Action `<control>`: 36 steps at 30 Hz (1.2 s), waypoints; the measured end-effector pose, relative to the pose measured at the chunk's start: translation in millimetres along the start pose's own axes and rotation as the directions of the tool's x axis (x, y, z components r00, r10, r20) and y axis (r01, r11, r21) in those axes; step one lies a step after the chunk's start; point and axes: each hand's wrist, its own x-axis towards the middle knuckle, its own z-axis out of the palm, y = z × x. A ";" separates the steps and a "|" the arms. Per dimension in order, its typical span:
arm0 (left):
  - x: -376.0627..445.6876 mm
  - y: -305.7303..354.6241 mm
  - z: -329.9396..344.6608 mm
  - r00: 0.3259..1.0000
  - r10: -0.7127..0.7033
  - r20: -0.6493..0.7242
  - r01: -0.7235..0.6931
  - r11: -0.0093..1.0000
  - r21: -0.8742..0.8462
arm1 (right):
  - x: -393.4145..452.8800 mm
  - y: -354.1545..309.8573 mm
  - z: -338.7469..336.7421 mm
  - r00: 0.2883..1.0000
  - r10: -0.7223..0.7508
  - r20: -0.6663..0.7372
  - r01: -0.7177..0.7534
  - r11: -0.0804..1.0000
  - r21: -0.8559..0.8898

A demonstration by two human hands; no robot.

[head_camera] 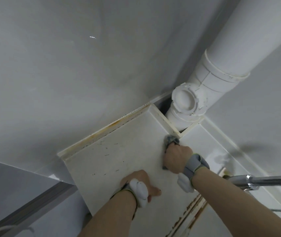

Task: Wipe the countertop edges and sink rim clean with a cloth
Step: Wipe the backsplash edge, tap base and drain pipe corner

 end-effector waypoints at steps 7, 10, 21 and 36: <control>12.8 -9.9 -1.1 0.990 -0.002 -0.139 -0.013 0.994 -0.111 | 16.2 -12.7 -18.2 0.995 0.018 -0.103 -0.010 0.997 0.078; 12.7 -6.7 -1.2 0.991 -0.007 -0.131 -0.008 0.994 -0.113 | 45.6 -15.4 -31.1 0.986 0.017 -0.164 -0.006 0.998 0.066; -8.1 7.2 -8.4 1.000 -0.021 0.010 0.021 0.998 0.051 | 26.1 -30.4 -12.9 0.990 0.117 -0.082 -0.094 0.965 0.244; -74.1 -41.6 -31.4 0.737 0.249 -0.629 0.008 0.927 0.376 | -12.9 -59.2 -1.5 0.977 0.202 0.075 -0.214 0.946 0.242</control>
